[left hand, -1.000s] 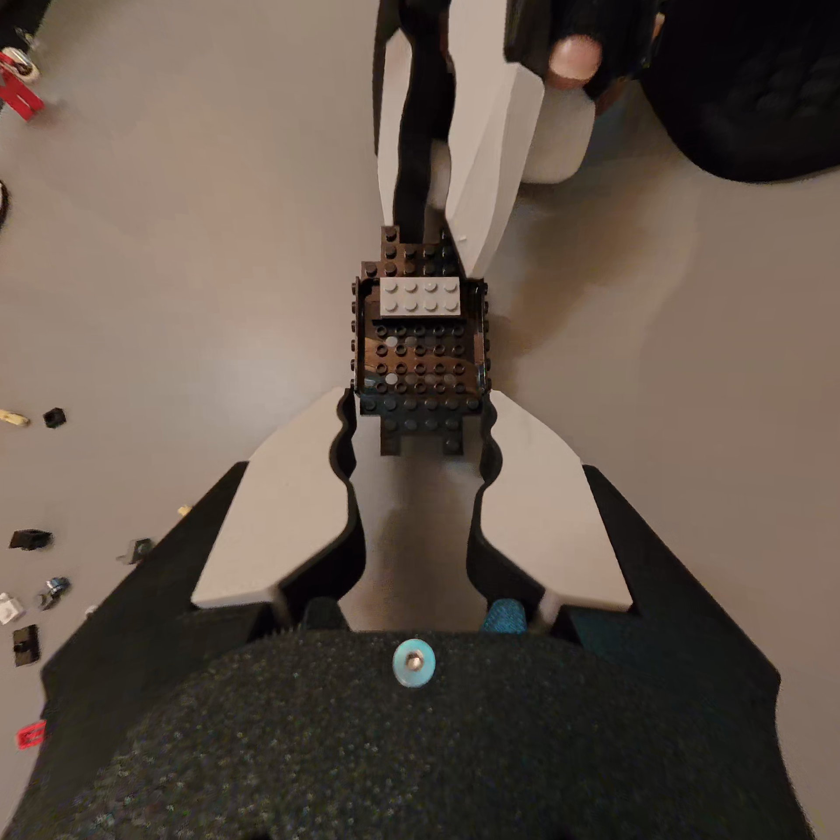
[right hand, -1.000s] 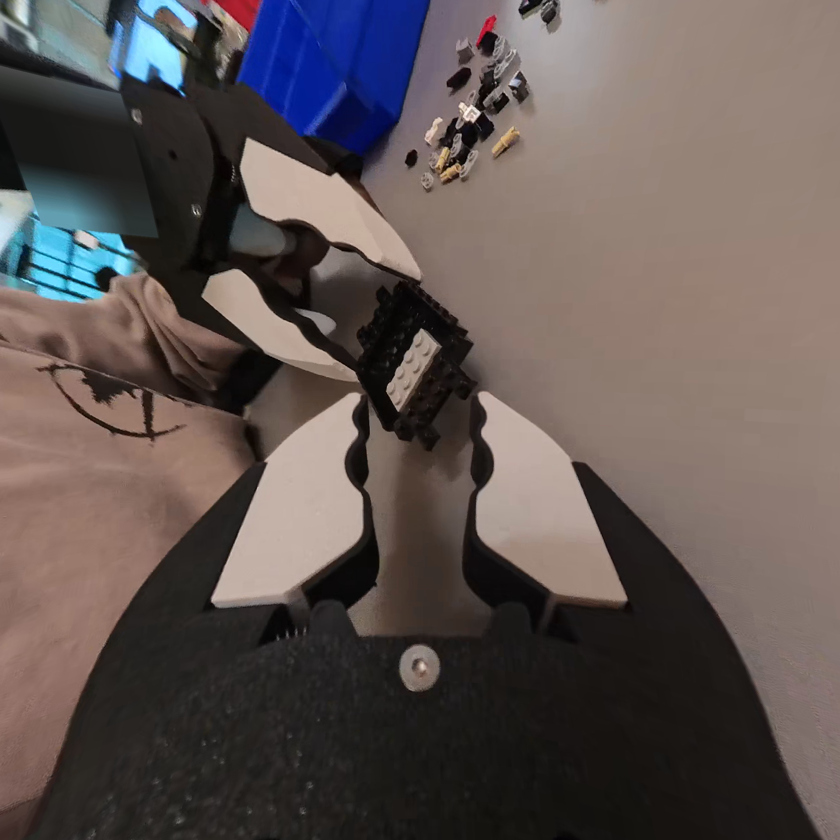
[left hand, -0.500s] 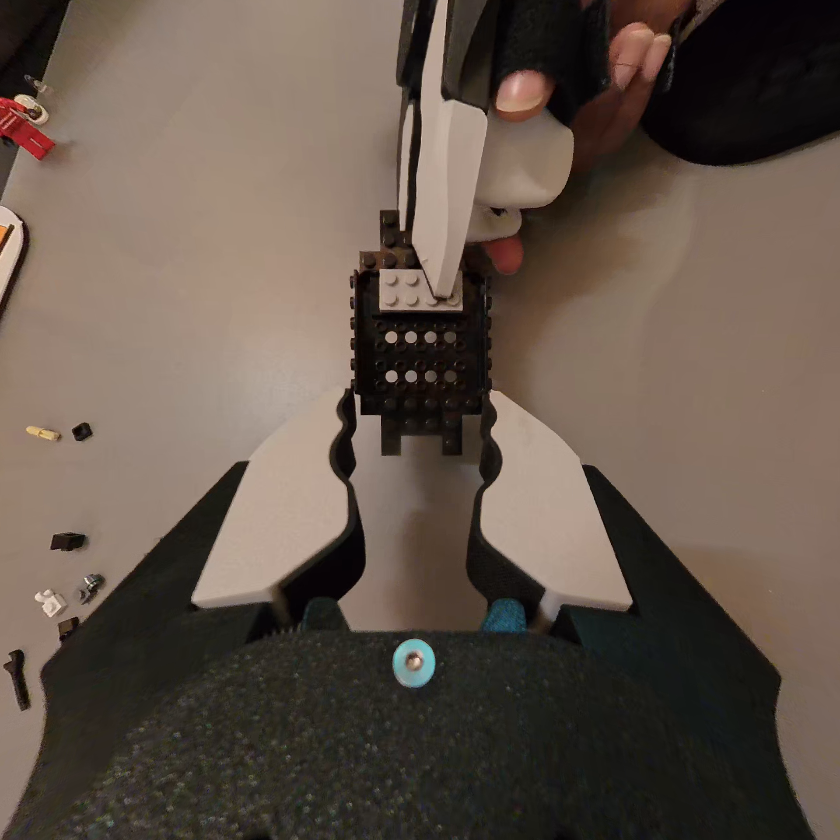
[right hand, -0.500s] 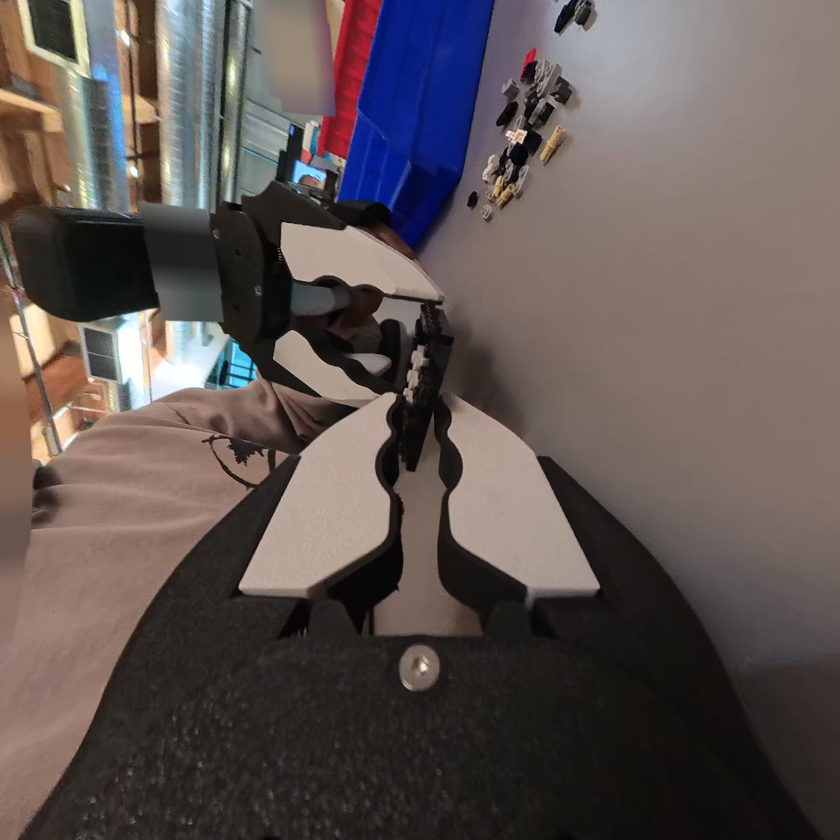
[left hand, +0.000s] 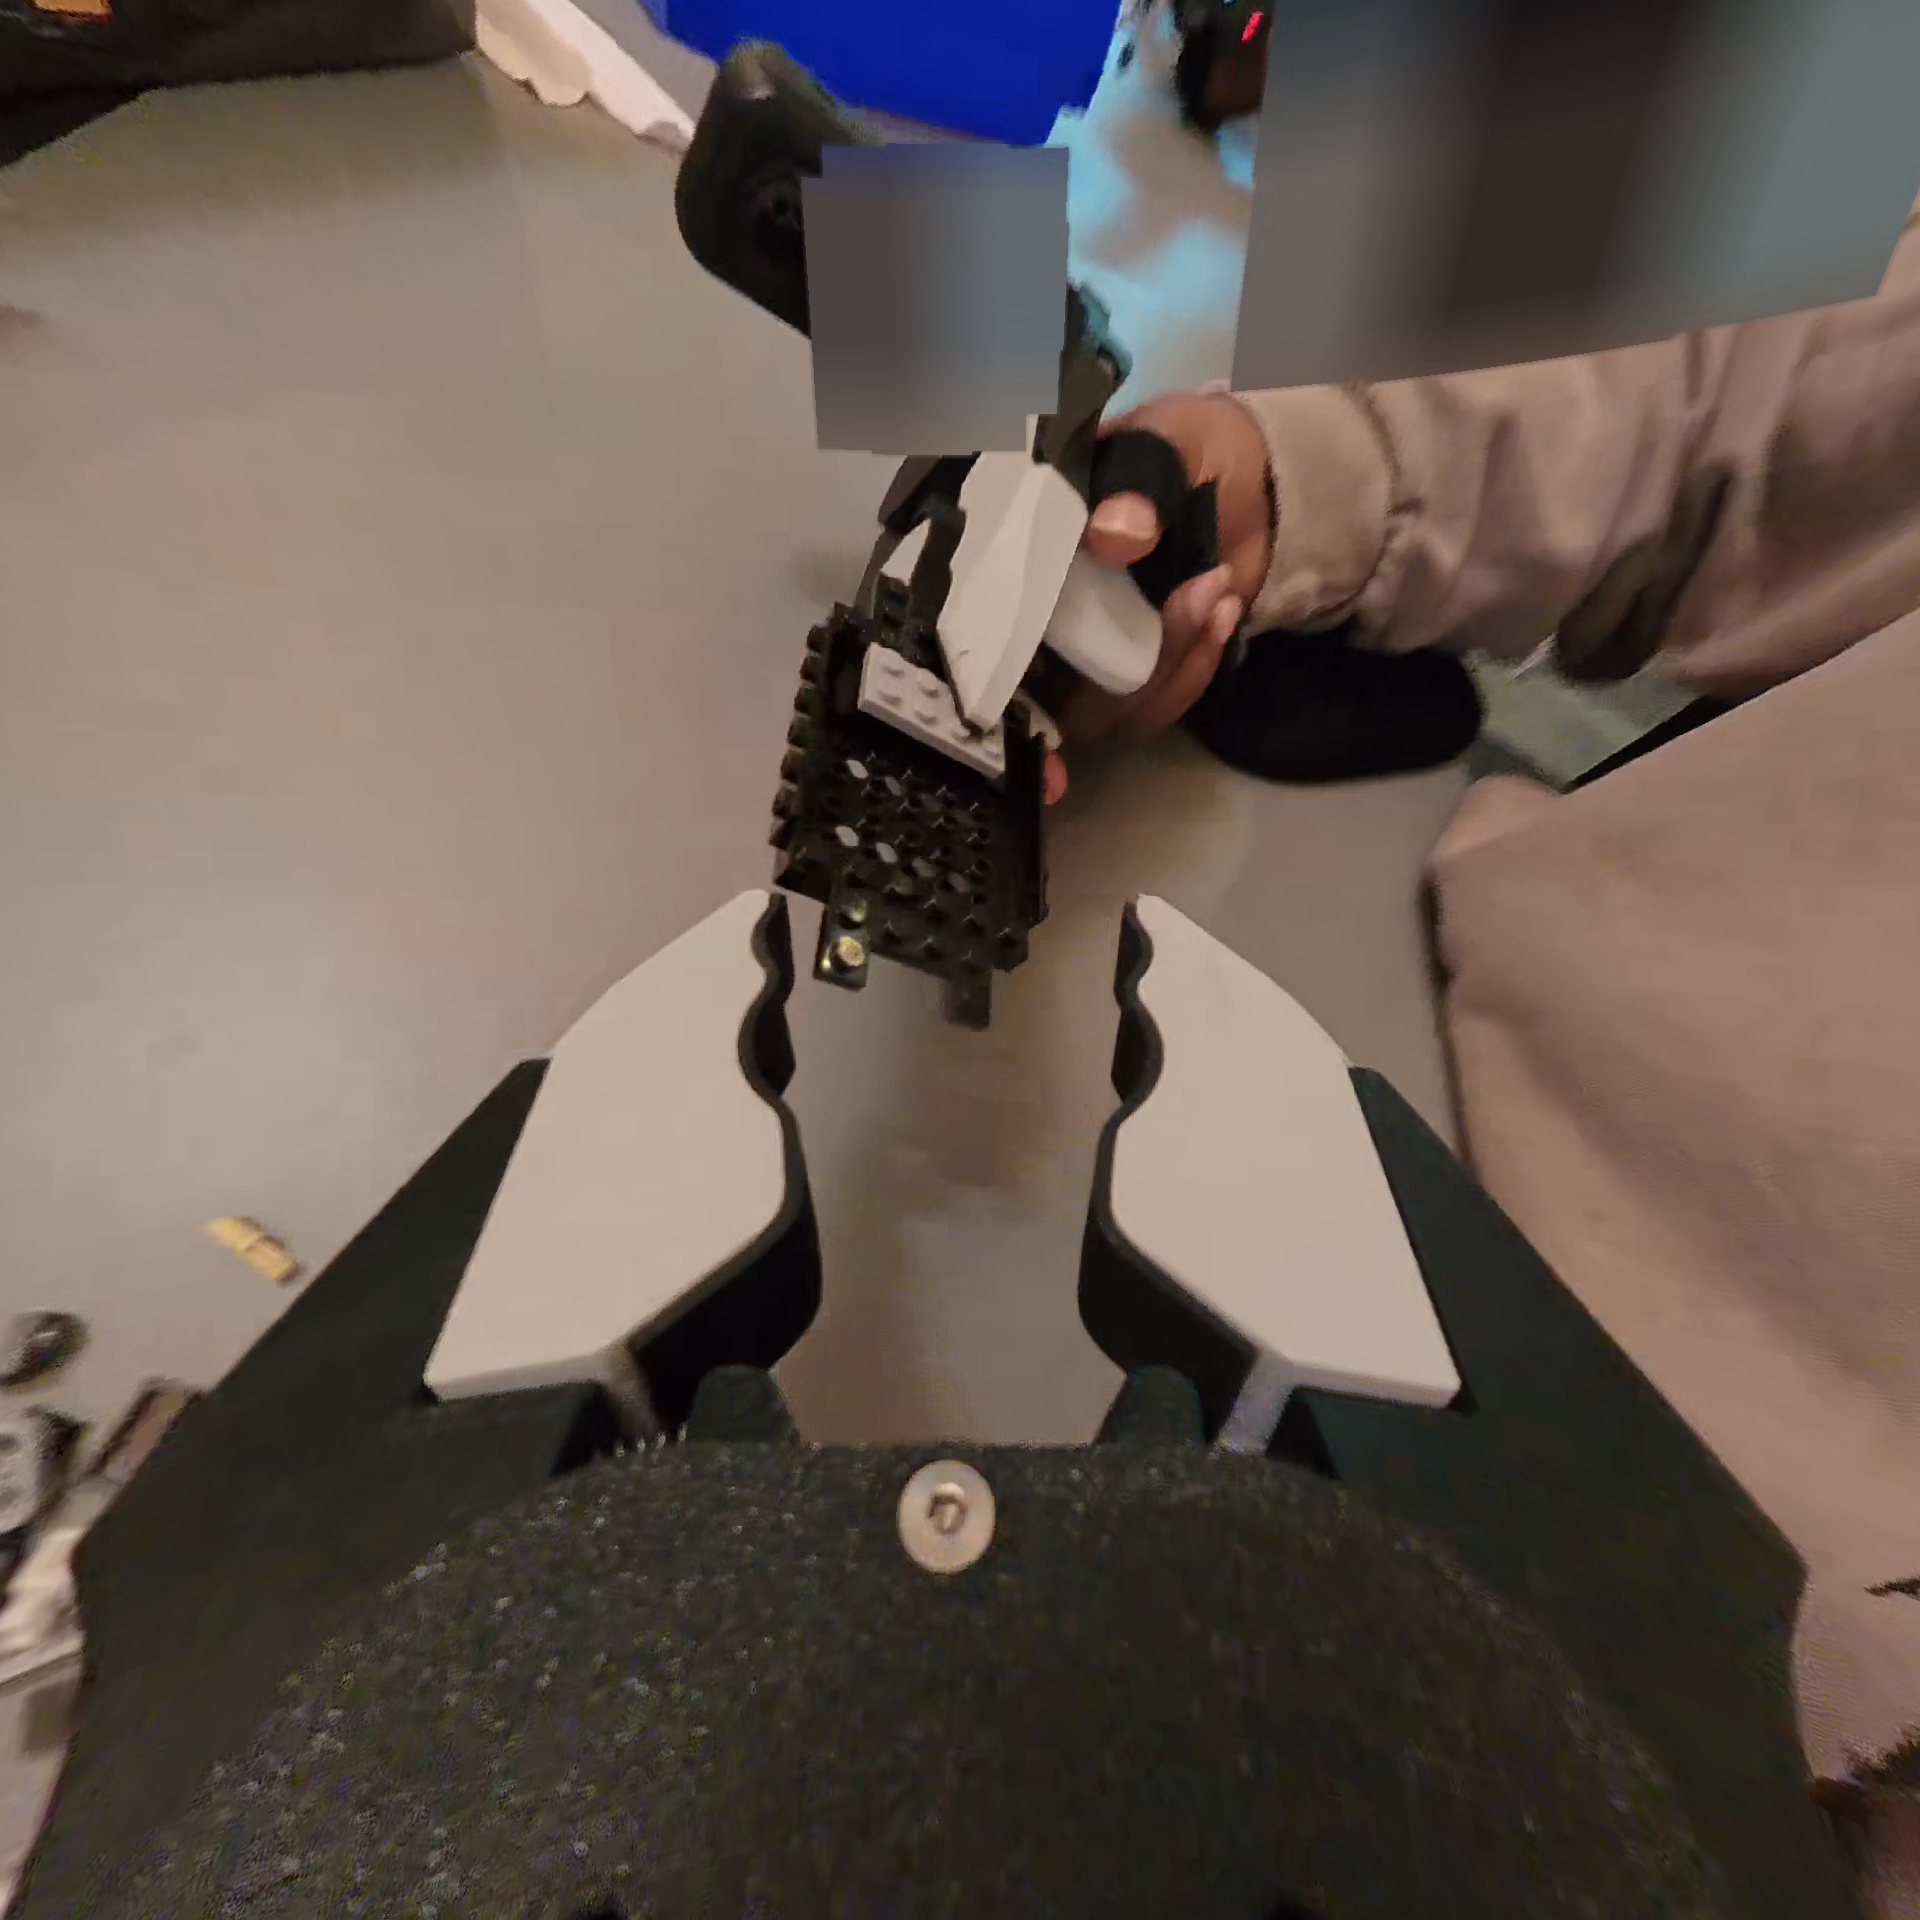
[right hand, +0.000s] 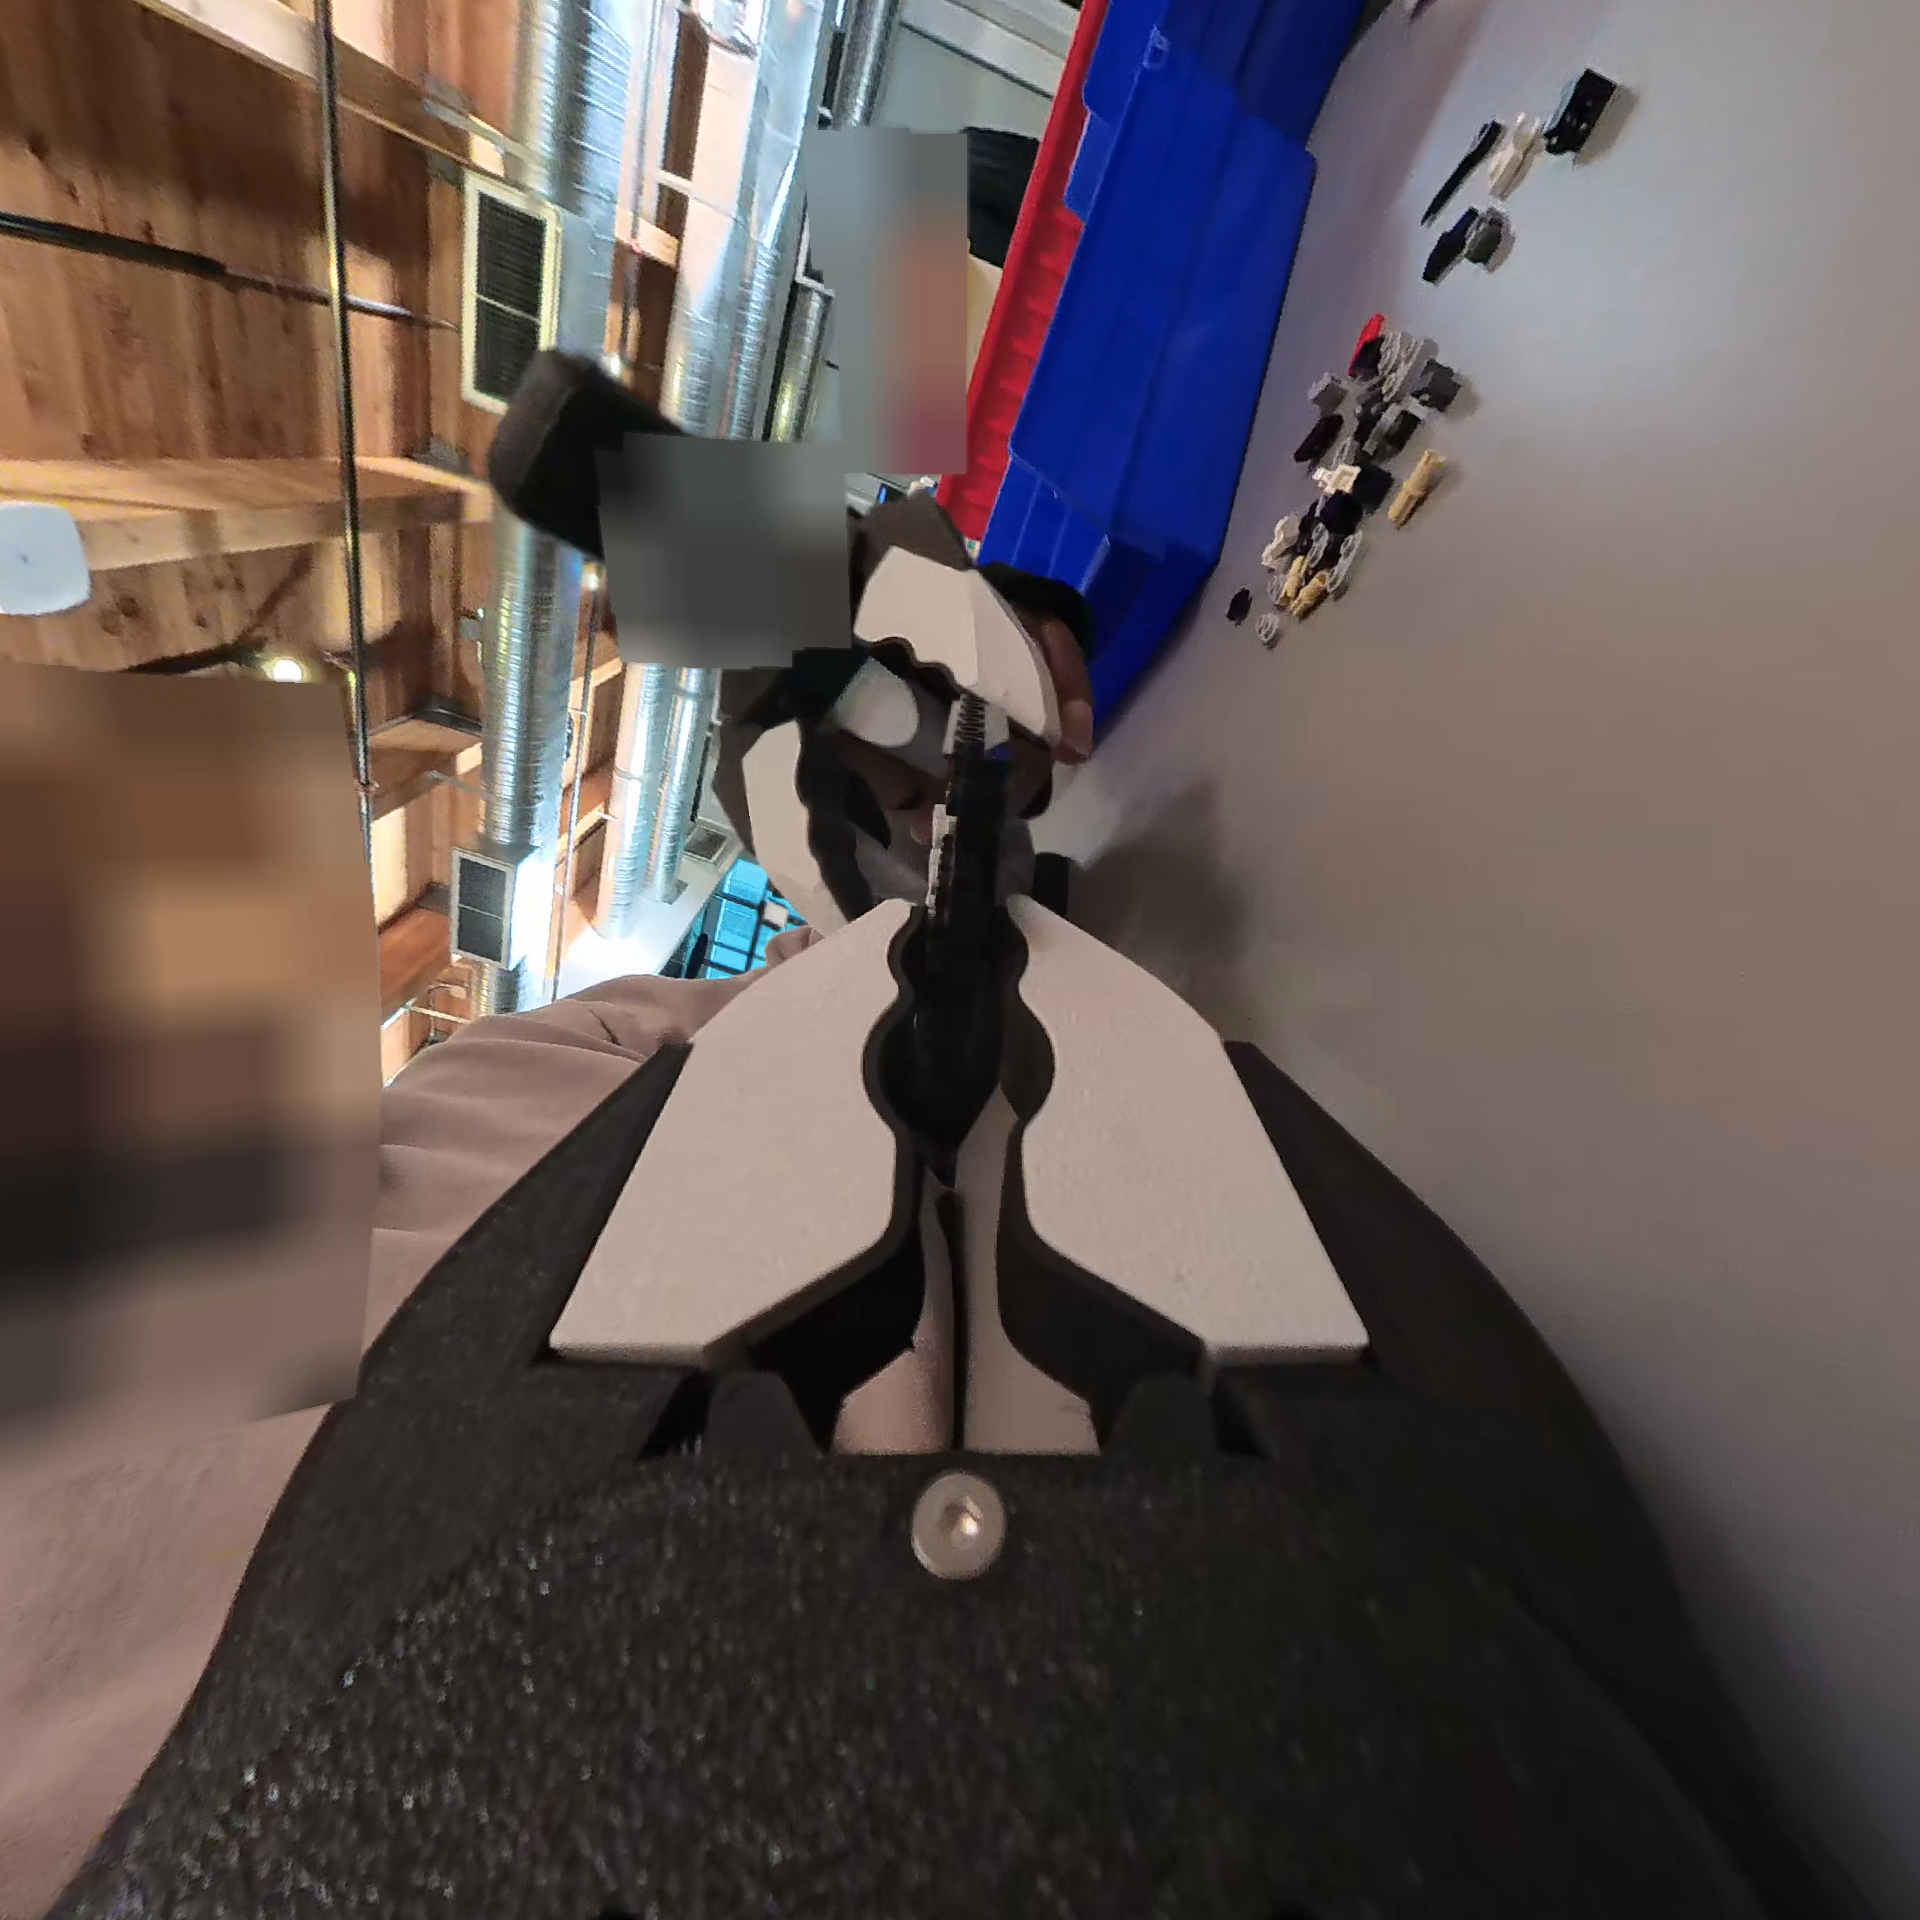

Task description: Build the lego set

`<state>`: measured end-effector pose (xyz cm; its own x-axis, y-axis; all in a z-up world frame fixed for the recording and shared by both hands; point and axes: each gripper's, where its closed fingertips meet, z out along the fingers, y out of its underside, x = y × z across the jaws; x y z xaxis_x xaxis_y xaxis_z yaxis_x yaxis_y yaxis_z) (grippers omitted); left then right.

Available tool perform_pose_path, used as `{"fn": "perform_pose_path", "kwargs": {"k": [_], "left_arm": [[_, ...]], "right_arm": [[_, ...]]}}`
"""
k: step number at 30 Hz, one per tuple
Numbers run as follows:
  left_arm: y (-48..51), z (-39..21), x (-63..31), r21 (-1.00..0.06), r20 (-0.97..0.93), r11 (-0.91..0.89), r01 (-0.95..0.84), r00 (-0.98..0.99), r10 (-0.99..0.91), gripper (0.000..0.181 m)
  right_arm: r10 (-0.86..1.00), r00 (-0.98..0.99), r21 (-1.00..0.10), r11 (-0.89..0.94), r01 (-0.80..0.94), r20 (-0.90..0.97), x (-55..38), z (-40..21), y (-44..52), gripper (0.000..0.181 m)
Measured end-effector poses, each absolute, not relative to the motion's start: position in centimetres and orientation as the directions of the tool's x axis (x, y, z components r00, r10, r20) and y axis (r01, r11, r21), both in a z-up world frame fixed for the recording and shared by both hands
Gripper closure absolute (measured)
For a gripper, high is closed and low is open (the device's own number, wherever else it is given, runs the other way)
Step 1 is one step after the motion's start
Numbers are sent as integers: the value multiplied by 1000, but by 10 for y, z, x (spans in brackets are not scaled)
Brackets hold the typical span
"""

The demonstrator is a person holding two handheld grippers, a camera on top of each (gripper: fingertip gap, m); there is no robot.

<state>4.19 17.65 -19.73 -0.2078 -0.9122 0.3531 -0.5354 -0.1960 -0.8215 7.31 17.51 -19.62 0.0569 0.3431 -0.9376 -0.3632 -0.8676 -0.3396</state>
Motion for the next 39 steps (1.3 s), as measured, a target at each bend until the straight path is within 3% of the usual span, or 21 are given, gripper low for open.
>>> {"fn": "perform_pose_path", "kwargs": {"k": [4, 9, 15, 21, 31, 36, 39], "left_arm": [[180, -190, 43, -761, 584, -429, -487, -227, -779, 130], [180, -182, 50, -622, 777, -642, -449, -253, -576, 166], [189, -185, 56, -484, 874, -765, -426, -184, -450, 171], [195, -198, 61, -317, 948, -857, -406, -96, -305, 172], [199, -207, 63, -258, 964, -896, -361, -34, -264, 172], [200, -210, 63, -265, 960, -897, -353, -13, -279, 172], [201, -209, 63, -271, 958, -897, -349, -10, -285, 172]], "right_arm": [[358, 41, -346, -858, -379, -933, 77, -190, 177, 171], [378, 20, -356, -851, -387, -926, 75, -184, 177, 171], [403, 62, -392, -824, -409, -913, 79, -186, 183, 170], [336, 77, -335, -836, -434, -939, 84, -197, 190, 170], [338, 148, -369, -824, -430, -929, 91, -201, 196, 155], [353, 339, -473, -787, -396, -872, 93, -211, 205, 153], [374, 392, -518, -768, -378, -840, 90, -209, 211, 161]]}}
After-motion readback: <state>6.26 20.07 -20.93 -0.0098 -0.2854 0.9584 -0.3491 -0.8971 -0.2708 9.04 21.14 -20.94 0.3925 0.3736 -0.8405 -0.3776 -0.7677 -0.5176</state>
